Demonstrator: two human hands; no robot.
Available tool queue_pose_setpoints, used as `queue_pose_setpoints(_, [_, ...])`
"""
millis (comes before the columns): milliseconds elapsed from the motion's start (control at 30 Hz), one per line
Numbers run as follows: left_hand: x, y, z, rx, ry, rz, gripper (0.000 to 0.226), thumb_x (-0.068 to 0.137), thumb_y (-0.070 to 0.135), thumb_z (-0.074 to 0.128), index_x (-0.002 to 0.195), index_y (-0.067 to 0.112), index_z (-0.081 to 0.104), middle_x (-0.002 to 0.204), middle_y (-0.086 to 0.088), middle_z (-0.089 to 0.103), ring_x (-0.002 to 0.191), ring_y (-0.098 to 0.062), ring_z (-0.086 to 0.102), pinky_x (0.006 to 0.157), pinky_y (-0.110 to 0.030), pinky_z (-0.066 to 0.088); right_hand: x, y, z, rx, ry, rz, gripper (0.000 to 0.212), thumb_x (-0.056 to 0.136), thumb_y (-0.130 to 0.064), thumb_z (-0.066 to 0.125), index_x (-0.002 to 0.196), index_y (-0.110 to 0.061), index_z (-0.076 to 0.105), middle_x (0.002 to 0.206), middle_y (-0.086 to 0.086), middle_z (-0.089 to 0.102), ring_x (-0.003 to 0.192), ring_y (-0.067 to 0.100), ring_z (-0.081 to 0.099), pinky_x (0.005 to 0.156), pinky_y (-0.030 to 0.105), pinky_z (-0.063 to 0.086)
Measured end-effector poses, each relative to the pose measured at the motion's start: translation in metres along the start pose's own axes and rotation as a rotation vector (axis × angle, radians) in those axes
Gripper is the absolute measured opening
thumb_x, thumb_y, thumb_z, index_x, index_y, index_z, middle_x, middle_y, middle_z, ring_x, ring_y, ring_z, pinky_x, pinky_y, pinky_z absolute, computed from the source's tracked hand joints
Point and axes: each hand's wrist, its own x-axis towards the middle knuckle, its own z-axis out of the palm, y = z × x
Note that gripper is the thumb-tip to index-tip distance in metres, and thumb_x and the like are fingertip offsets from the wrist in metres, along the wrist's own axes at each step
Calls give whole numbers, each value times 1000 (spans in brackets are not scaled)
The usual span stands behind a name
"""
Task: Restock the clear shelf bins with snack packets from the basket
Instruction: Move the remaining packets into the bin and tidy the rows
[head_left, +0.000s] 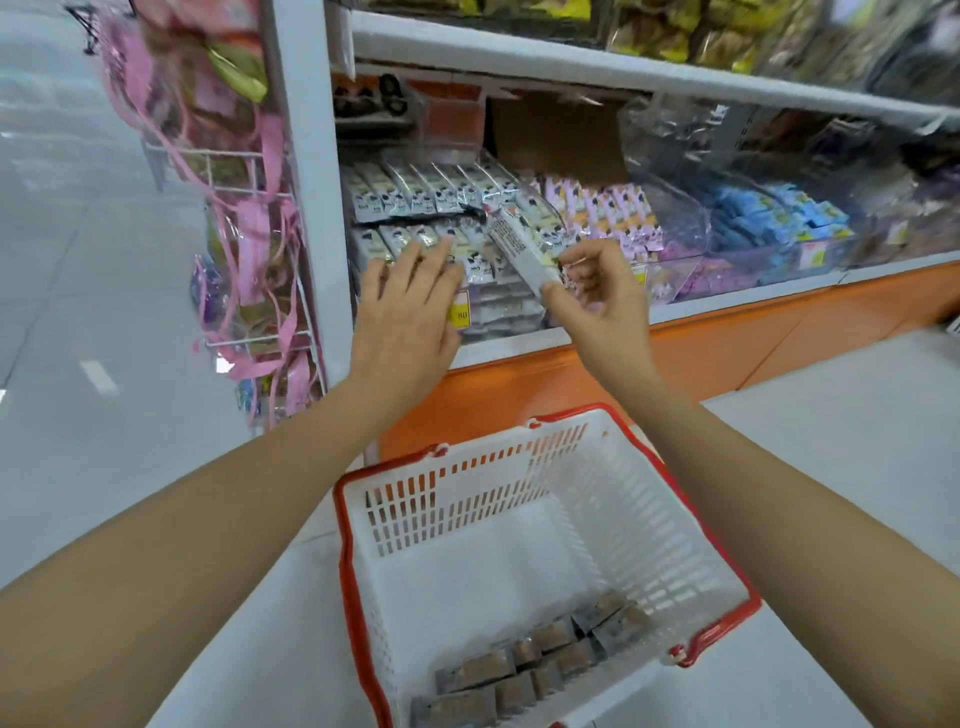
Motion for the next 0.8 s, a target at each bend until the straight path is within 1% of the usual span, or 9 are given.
queue_pose_setpoints(100, [6,-9,3,54,-101,-36,60,94,30,44,152,18,31,158,-4,32,146,-26,26,118,-52,17,27,-4,11,-145,10,-20,17,87,-24,68,102,-20,63,79,-4,48,70,11,45,66,35,43])
queue_pose_setpoints(167, [7,-10,4,51,-121,-36,60,96,30,42,153,19,27,158,-4,31,146,-26,24,119,-52,15,42,-4,21,-254,-9,-70,17,88,-30,67,103,-22,65,82,-8,52,72,6,48,65,33,43])
queue_pose_setpoints(233, [8,-11,4,45,-117,-26,60,96,30,43,153,19,28,158,-5,32,146,-27,25,120,-52,14,53,-2,32,-347,-34,-90,18,89,-34,66,104,-23,66,92,-9,55,77,-2,48,69,27,41])
queue_pose_setpoints(267, [9,-11,4,42,-115,-23,60,96,30,44,153,19,28,157,-5,33,146,-27,25,120,-51,14,57,-1,37,-386,-47,-91,20,90,-37,66,105,-23,65,97,-7,56,82,-3,50,72,28,43])
queue_pose_setpoints(333, [9,-13,4,42,-111,-17,60,95,30,45,152,19,30,156,-5,35,145,-27,27,120,-51,15,62,3,46,-462,-53,-97,25,89,-41,66,105,-23,66,101,0,56,91,10,58,78,38,49])
queue_pose_setpoints(400, [8,-15,5,44,-108,-10,61,95,30,46,152,19,30,156,-5,35,145,-27,28,120,-51,16,64,7,52,-521,-32,-107,26,88,-42,67,104,-21,67,97,1,51,93,20,56,80,43,49])
queue_pose_setpoints(533, [6,-16,8,30,-104,-11,61,93,28,49,151,19,32,155,-4,36,144,-27,29,120,-51,17,65,11,55,-529,16,-87,28,86,-43,69,102,-20,70,94,1,42,96,23,48,81,44,47])
queue_pose_setpoints(667, [6,-15,8,8,-92,-15,63,91,27,52,151,19,33,156,-5,35,145,-28,27,120,-51,15,66,9,51,-503,-25,-60,30,86,-41,71,106,-19,71,96,-1,42,98,20,48,81,36,47])
queue_pose_setpoints(800, [-1,-11,6,10,-15,14,66,86,21,55,149,12,37,155,-9,35,145,-30,25,120,-52,14,50,10,40,-375,-59,-136,28,89,-31,69,113,-17,66,102,-4,45,100,11,48,82,13,40])
